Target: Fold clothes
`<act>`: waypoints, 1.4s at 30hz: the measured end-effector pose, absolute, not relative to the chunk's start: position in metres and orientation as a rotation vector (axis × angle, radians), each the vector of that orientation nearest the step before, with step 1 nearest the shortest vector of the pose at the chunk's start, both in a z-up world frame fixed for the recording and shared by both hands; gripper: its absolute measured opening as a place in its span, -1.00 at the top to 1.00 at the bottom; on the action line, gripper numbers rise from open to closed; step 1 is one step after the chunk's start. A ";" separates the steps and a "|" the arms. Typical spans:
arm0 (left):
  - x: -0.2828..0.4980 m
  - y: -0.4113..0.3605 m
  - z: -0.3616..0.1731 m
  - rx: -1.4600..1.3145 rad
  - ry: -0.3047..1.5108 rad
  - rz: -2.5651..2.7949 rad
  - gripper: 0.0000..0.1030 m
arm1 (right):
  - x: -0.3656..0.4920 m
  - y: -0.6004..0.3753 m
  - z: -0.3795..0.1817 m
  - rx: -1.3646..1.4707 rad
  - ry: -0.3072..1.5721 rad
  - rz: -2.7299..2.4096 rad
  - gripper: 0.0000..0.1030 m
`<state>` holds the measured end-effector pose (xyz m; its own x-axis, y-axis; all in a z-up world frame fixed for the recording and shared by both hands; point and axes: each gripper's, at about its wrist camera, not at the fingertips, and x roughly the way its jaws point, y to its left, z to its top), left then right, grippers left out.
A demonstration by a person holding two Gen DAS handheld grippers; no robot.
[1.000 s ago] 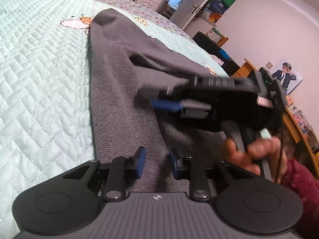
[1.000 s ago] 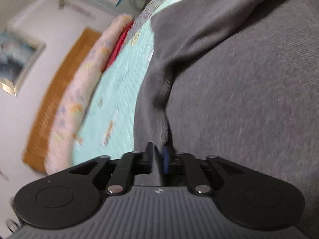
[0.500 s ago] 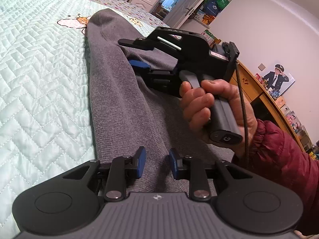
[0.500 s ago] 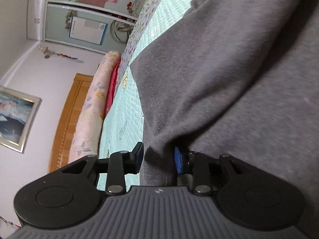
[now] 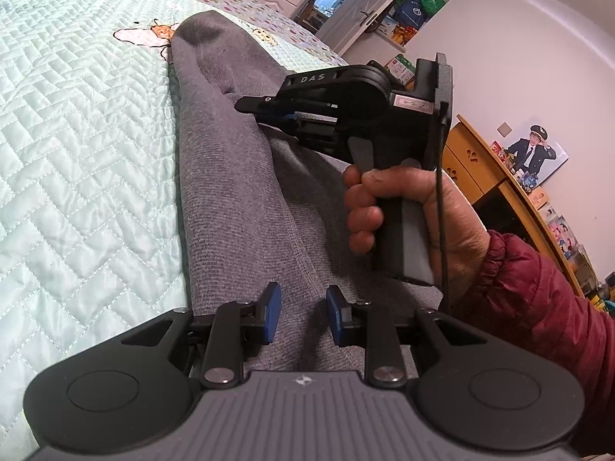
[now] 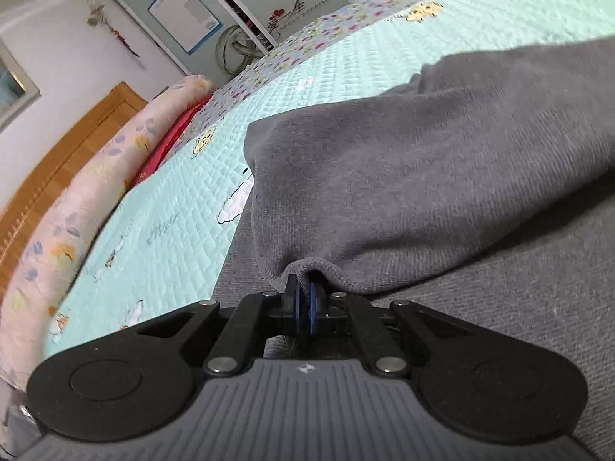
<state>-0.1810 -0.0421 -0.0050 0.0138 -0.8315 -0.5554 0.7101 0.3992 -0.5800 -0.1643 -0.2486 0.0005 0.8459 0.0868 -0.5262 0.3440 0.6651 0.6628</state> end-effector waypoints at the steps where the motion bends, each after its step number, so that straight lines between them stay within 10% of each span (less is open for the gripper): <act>1: -0.180 -0.042 -0.006 -0.154 0.987 -1.208 0.47 | -0.165 -0.252 -0.001 0.873 0.554 -0.145 0.94; 7: -0.180 -0.042 -0.006 -0.153 0.986 -1.211 0.47 | -0.188 -0.268 -0.018 1.167 0.515 -0.039 0.46; 13: -0.181 -0.043 -0.007 -0.149 0.985 -1.211 0.46 | -0.183 -0.252 -0.020 1.170 0.590 0.035 0.46; 18: -0.180 -0.043 -0.006 -0.150 0.989 -1.211 0.46 | -0.183 -0.249 -0.022 1.190 0.595 0.032 0.95; 42: -0.101 -0.097 0.021 -0.350 0.888 -1.121 0.44 | -0.191 -0.239 -0.022 0.961 0.579 -0.028 1.00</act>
